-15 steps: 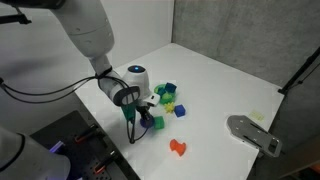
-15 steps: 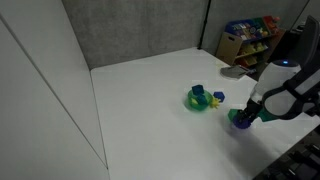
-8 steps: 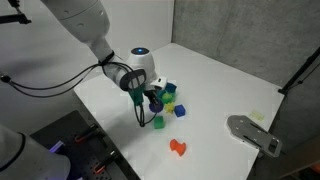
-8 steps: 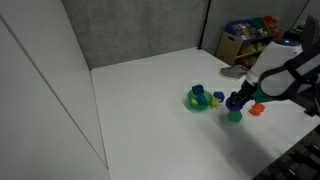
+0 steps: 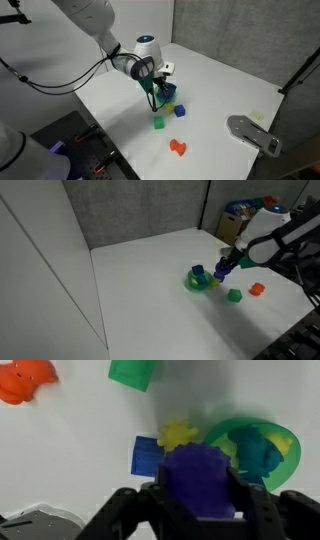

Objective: Put the purple ball in the bowl

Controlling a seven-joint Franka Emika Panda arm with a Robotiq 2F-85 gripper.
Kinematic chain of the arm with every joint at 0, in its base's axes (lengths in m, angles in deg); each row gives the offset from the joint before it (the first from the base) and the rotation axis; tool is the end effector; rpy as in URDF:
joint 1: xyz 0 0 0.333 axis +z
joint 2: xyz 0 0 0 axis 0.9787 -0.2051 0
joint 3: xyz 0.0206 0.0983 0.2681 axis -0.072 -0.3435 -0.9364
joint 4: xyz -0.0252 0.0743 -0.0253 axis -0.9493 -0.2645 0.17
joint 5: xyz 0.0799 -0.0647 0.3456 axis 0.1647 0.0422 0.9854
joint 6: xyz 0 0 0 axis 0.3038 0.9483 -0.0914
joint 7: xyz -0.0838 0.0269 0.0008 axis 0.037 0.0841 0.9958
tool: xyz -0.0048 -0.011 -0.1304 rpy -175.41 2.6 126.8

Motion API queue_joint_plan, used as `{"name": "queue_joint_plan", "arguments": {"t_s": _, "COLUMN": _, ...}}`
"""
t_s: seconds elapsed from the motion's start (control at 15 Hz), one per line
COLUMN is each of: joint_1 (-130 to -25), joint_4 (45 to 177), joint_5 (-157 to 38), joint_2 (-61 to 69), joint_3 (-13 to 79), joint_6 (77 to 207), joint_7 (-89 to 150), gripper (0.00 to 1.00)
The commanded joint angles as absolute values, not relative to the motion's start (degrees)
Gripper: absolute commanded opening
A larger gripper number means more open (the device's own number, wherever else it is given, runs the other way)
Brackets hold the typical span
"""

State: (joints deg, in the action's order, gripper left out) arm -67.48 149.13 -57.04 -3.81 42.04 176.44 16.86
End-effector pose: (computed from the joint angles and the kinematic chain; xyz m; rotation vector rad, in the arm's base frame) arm 0.5330 -0.0257 0.1753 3.0176 -0.4926 0.3965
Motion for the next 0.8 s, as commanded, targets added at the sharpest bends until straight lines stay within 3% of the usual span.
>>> {"name": "queue_joint_plan", "arguments": {"t_s": 0.0, "joint_1": -63.0, "joint_4": 143.7, "joint_5": -59.4, "joint_2": -8.9, "joint_3": 45.9, "joint_6": 177.7, "joint_7": 11.8, "gripper": 0.34}}
{"name": "queue_joint_plan", "arguments": {"t_s": 0.6, "joint_1": -59.8, "joint_4": 139.2, "joint_5": -55.4, "joint_2": -17.1, "joint_3": 46.3, "joint_6": 181.8, "joint_7": 10.1, "gripper": 0.34}}
{"name": "queue_joint_plan", "arguments": {"t_s": 0.67, "joint_1": -59.6, "joint_4": 139.3, "joint_5": -55.1, "joint_2": -17.5, "joint_3": 46.4, "joint_6": 182.2, "joint_7": 10.4, "gripper": 0.45}}
{"name": "queue_joint_plan", "arguments": {"t_s": 0.73, "joint_1": -59.2, "joint_4": 139.6, "joint_5": -54.8, "joint_2": -17.9, "joint_3": 46.7, "joint_6": 182.7, "joint_7": 10.5, "gripper": 0.84}}
